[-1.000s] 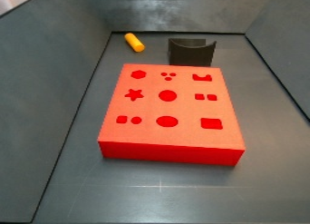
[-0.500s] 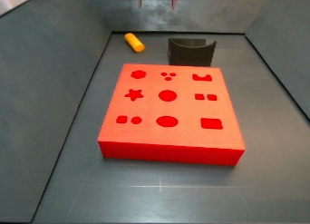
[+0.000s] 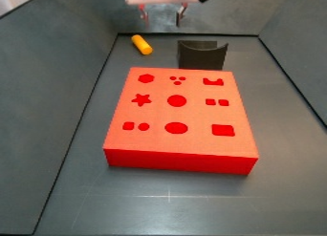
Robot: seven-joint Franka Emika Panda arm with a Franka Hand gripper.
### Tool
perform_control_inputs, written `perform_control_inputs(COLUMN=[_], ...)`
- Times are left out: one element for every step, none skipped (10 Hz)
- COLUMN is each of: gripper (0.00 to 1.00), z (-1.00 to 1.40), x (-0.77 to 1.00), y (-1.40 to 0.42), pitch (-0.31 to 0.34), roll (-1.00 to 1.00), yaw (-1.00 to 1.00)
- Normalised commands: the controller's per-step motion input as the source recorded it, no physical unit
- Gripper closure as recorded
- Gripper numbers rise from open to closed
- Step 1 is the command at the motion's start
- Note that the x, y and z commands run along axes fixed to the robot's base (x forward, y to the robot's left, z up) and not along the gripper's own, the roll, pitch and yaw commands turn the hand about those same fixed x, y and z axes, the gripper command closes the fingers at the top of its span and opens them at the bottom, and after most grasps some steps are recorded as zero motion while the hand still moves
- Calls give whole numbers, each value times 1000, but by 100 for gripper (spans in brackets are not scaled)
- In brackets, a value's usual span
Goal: Pick up the oval object. Move up. Place the oval object on the fixture. Regrasp the oval object. Move to above the board. Insert the oval object.
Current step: Pick up the oval object.
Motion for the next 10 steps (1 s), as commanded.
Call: perform_control_inputs(gripper=[0,0,0,0,0,0,0,0,0,0], z=[-614,0,-594,-603,-197,-17,-9,0,-49,-49], x=[0,77,-254,-860,-914,-837,-37,0,-91,-214], y=[-111,31,-49,0,0,0,-20,-6,291,231], pitch=[-260,53,-96,-207,-176,-190,-69,0,0,-67], roll=[149,0,231,186,39,0,0,9,-3,-44], yaw=[26,0,-34,-157,-180,-143,11,0,100,117])
